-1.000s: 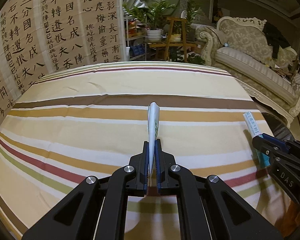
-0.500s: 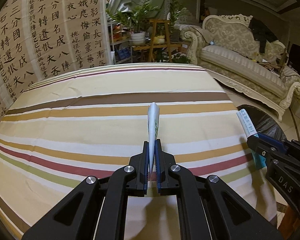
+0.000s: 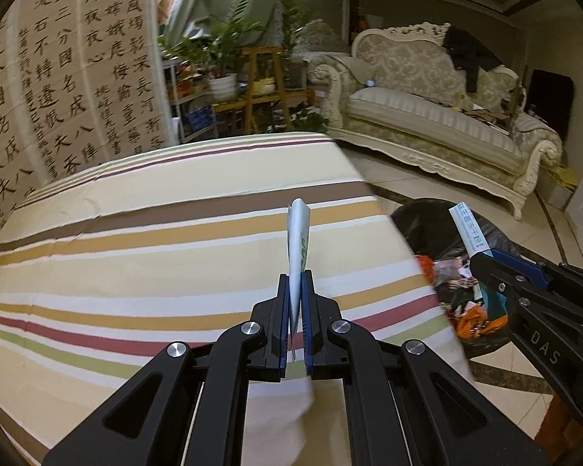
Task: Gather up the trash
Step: 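Carry both toothpaste tubes over the bin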
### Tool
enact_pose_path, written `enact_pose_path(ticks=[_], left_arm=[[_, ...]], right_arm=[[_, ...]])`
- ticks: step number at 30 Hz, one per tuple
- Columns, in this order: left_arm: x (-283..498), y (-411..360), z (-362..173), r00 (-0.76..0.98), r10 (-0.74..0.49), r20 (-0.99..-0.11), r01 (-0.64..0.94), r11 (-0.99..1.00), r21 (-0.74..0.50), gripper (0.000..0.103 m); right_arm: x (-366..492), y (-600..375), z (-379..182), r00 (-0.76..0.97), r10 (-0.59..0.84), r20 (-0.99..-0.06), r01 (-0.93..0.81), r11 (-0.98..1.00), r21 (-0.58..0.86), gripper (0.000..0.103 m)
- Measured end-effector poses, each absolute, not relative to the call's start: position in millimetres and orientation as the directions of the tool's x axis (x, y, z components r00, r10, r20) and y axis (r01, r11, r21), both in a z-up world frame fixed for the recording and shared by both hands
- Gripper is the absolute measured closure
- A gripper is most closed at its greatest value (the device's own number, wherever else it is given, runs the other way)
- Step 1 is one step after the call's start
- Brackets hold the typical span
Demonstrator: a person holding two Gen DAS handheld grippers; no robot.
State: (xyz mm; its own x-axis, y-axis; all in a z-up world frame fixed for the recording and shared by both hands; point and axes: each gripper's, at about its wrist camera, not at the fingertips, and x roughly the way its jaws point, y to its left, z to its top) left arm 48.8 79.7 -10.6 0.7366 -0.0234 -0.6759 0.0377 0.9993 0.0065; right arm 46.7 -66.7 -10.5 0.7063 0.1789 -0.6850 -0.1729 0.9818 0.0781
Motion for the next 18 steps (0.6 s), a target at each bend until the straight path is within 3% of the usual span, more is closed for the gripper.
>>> enact_pose_path(ticks=[18], left_arm=[[74.5,-8.9,-14.7,0.723,-0.133,-0.678,0.207,0.978,0.029,0.096]], right_arm=[[57.1,-165.4,-21.5,0.730,0.034,-0.683,0.043,0.994,0.096,0.086]])
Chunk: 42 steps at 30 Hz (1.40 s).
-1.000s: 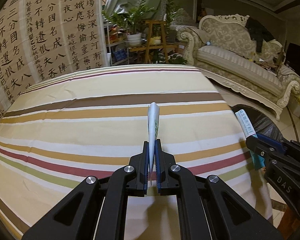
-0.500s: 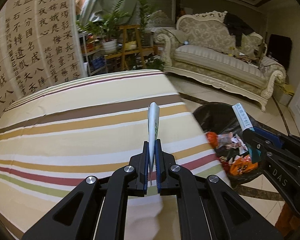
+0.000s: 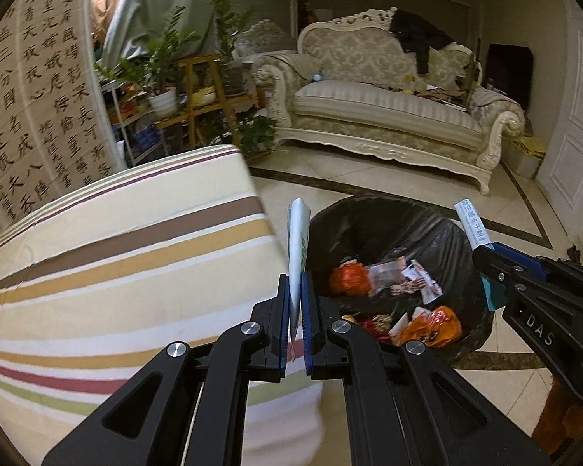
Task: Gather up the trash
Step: 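Carry both toothpaste tubes over the bin, then open both grippers over the bin to drop the tubes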
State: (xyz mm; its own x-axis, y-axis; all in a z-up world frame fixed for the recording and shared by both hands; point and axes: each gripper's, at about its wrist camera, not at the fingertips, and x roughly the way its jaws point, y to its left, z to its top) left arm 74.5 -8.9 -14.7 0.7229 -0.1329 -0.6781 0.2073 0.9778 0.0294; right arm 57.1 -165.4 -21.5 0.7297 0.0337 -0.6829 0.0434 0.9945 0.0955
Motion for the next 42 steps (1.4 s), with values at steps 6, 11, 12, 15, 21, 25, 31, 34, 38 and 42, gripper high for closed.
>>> enact_pose_path(ticks=[6,11,12,15,21,25,31,34,38,42], left_arm=[[88.3,-25.9,-18.0,0.715,-0.148,-0.683,0.236,0.971,0.036,0.096],[101.4,-40.5,-21.0,0.708,-0.148,-0.691,0.252,0.966,0.051,0.096],[103.6,-42.5,-21.6,0.706,-0.148,-0.693,0.254,0.966,0.052,0.096],[110.2,-48.3,-24.2,0.698,-0.148,-0.701,0.261,0.964,0.056,0.096],[119.9,-55.7,-27.5,0.692,-0.140,-0.708,0.266,0.962,0.069,0.096],[124.7,-57.6,-29.8,0.686,-0.137,-0.715,0.264,0.962,0.070,0.096],[129.0,-57.0,-32.6,0.670,-0.136,-0.729,0.261,0.964,0.060,0.092],[130.8,-58.2,-32.4,0.668,-0.135,-0.732,0.259,0.964,0.058,0.077],[130.3,-57.3,-30.9,0.675,-0.135,-0.726,0.254,0.965,0.057,0.068],[129.6,-56.2,-29.3,0.682,-0.132,-0.719,0.245,0.968,0.054,0.049]], right_arm=[[68.2,-178.0,-27.1,0.724,0.019,-0.690,0.068,0.993,0.099,0.086],[77.4,-184.4,-31.7,0.720,0.013,-0.694,0.081,0.991,0.103,0.086],[79.1,-184.7,-31.3,0.720,0.013,-0.693,0.083,0.991,0.105,0.086],[84.1,-183.2,-32.6,0.721,0.010,-0.693,0.088,0.991,0.106,0.086],[92.9,-190.4,-37.2,0.715,0.006,-0.700,0.098,0.989,0.109,0.086],[98.1,-194.2,-40.8,0.707,0.002,-0.707,0.108,0.988,0.111,0.086],[101.3,-198.6,-47.5,0.697,0.004,-0.717,0.118,0.986,0.120,0.085],[103.0,-199.0,-49.5,0.692,0.005,-0.722,0.121,0.985,0.122,0.084],[103.7,-198.5,-49.6,0.692,-0.001,-0.722,0.130,0.984,0.123,0.072],[102.5,-198.1,-49.6,0.695,-0.008,-0.719,0.134,0.984,0.120,0.071]])
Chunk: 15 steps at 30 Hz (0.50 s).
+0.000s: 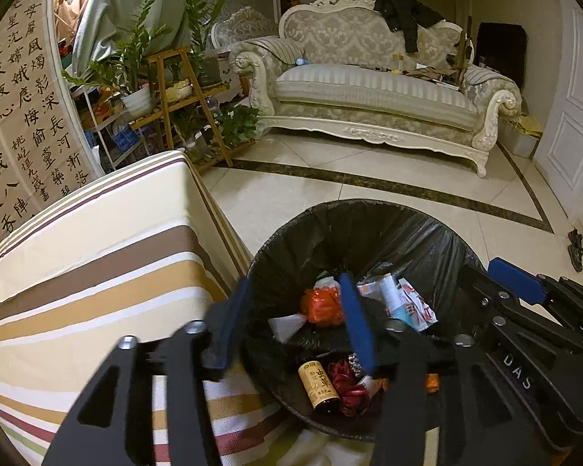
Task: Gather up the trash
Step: 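Open both grippers over the bin to drop the tubes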
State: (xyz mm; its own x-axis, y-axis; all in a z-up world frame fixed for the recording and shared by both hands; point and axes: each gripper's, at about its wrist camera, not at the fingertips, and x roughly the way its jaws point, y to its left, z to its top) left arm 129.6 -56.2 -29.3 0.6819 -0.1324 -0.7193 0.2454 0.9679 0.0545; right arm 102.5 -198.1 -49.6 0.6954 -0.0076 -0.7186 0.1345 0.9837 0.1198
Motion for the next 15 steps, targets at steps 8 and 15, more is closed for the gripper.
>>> enact_pose_path(ticks=[8,15], left_arm=[[127.0,-50.3,-23.7,0.708,-0.115,-0.697,0.215,0.975,0.058,0.031],[116.6,-45.4,-16.7,0.735,-0.094,-0.672,0.190,0.979,0.071,0.025]], right_arm=[[92.8,-201.8,-43.8,0.713,-0.045,-0.699,0.162,0.982,0.101,0.052],[81.2,-202.6,-36.9,0.727,-0.070,-0.683,0.174,0.981,0.084,0.039]])
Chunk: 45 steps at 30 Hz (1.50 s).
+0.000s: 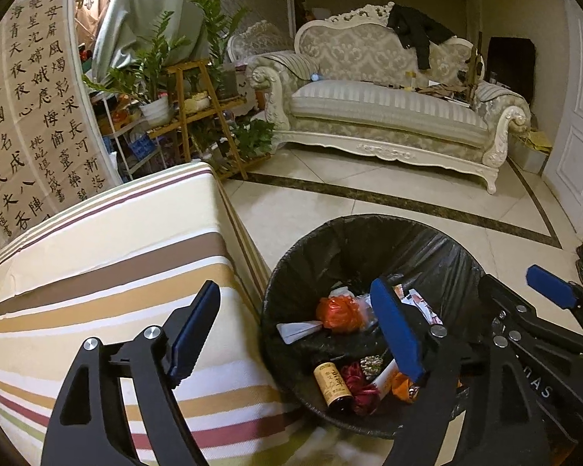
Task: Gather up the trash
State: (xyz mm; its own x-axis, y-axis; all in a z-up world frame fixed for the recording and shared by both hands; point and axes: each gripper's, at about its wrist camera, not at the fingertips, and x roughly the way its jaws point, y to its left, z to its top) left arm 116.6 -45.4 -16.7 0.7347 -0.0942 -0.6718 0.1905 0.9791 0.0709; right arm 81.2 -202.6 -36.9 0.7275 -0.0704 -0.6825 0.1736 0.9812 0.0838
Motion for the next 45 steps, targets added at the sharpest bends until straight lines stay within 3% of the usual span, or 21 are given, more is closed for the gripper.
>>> enact_pose_path(ticks=[17,45], left_arm=[[53.0,-19.3,3.6,0.788,-0.063,-0.612,0.143,0.986,0.082,0.019],[13.4,9.0,19.2,0.819,-0.055,-0.570,0.094,0.995,0.039,0.018]], right_arm=[[26.6,-182.7,-3.0,0.786,-0.095,-0.611,0.162,0.985,0.056,0.024],[-21.6,-161.4,16.2,0.821,-0.092,-0.563,0.138,0.990,0.039,0.024]])
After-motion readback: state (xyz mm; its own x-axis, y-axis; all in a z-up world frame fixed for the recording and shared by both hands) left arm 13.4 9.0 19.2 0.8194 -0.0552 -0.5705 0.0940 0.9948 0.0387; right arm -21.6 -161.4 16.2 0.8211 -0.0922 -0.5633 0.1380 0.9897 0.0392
